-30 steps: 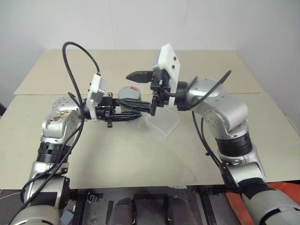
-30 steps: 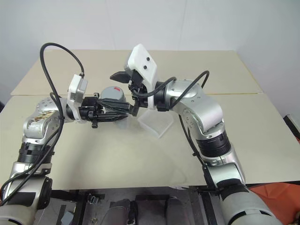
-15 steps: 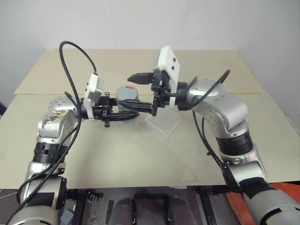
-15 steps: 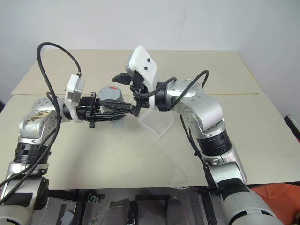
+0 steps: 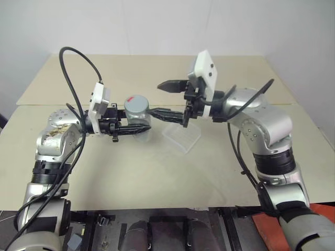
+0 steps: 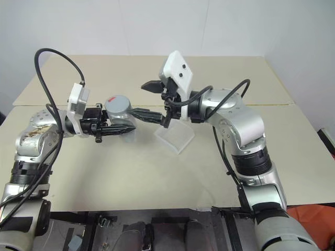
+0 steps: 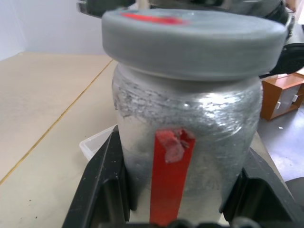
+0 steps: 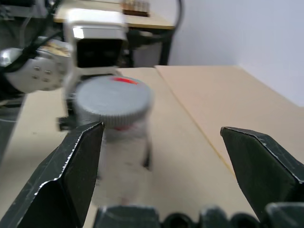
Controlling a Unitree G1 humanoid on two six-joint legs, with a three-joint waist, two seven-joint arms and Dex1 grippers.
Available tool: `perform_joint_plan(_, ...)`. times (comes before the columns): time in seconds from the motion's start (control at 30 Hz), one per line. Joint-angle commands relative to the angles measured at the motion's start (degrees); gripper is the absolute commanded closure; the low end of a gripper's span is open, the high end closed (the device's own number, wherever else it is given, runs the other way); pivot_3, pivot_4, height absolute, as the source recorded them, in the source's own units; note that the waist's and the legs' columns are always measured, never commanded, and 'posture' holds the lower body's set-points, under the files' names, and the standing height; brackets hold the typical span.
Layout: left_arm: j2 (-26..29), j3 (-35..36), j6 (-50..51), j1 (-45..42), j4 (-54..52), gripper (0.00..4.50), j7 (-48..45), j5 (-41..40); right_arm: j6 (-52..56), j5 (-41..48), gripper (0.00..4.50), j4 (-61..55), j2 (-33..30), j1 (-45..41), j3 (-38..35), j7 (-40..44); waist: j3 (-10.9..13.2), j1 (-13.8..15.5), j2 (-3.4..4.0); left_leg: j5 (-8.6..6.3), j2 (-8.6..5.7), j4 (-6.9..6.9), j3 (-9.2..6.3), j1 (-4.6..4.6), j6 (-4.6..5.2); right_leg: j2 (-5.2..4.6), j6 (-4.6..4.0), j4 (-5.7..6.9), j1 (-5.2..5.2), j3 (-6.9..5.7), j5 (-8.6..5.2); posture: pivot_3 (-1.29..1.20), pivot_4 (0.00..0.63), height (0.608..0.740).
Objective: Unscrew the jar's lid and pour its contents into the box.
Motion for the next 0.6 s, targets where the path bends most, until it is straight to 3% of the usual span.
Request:
perform_joint_plan(0.03, 0.52, 0.96, 0.20, -0.43, -2.68, 2.56, -0.54, -1.50, -0.35, -0.11, 0.03, -0.91, -0.53, -0.30, -1.73, -0.53, 0.00, -0.02, 0.00, 0.00, 0.00, 0.00, 0.00, 0.00, 0.00, 0.00, 0.00, 0.00, 0.00, 0.01, 0.00, 0.00, 0.150, 0.740)
perform_joint_plan(0.33, -0.07, 1.00, -0.21, -0.56, -1.79, 2.56, 0.31, -0.77, 0.51, 5.50, 0.03, -6.41, -4.39, 2.59, -3.32, 5.57, 0.00, 0.05, 0.00, -0.01, 0.00, 0.00, -0.01, -0.03, 0.01, 0.00, 0.00, -0.03, -0.01, 0.00, 0.00, 0.00, 0.150, 0.740)
perform_joint_plan(0.6, -1.49, 0.13, -0.61, -1.35, -1.35, 2.56, 0.79, -0.28, 1.70, 5.58, 0.03, -7.13, 0.30, 0.35, -0.55, 1.82, 0.00, -0.12, 0.00, 0.01, 0.01, 0.02, -0.03, 0.00, -0.01, 0.01, 0.00, -0.04, -0.02, 0.01, 0.00, 0.00, 0.150, 0.740)
